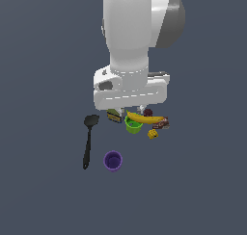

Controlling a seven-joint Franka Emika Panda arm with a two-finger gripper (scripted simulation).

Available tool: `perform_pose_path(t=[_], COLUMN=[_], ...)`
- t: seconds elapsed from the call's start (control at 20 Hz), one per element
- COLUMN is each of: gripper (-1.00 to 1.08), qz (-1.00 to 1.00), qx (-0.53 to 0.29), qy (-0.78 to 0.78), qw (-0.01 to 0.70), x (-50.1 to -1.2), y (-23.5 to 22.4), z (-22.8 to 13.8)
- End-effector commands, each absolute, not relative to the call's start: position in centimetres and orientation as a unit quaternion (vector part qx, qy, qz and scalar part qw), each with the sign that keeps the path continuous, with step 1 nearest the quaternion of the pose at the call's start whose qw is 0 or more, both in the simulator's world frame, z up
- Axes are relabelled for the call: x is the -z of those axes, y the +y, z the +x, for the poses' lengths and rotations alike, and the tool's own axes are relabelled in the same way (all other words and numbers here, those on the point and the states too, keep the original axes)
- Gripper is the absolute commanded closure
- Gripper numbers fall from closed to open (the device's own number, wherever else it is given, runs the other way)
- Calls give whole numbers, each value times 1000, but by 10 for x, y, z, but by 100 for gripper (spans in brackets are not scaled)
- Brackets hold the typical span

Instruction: Pick up a designated object from a clutter of objects.

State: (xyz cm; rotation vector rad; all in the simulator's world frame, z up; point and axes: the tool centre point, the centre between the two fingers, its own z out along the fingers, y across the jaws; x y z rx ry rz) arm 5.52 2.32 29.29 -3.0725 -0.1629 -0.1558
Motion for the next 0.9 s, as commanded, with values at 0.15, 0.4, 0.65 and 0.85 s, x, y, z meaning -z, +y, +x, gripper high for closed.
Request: perform_pose_path(t=[0.15, 0.4, 0.65, 0.85], gripper=[-20, -20, -20, -20], qz=[-993, -989, -984, -980], qx=[63, 79, 98, 113], qy=[-83, -109, -130, -143], qw=[48, 64, 77, 85], x=[-257, -220, -182, -152], y=[8, -11, -32, -50], z=[80, 102, 120, 130])
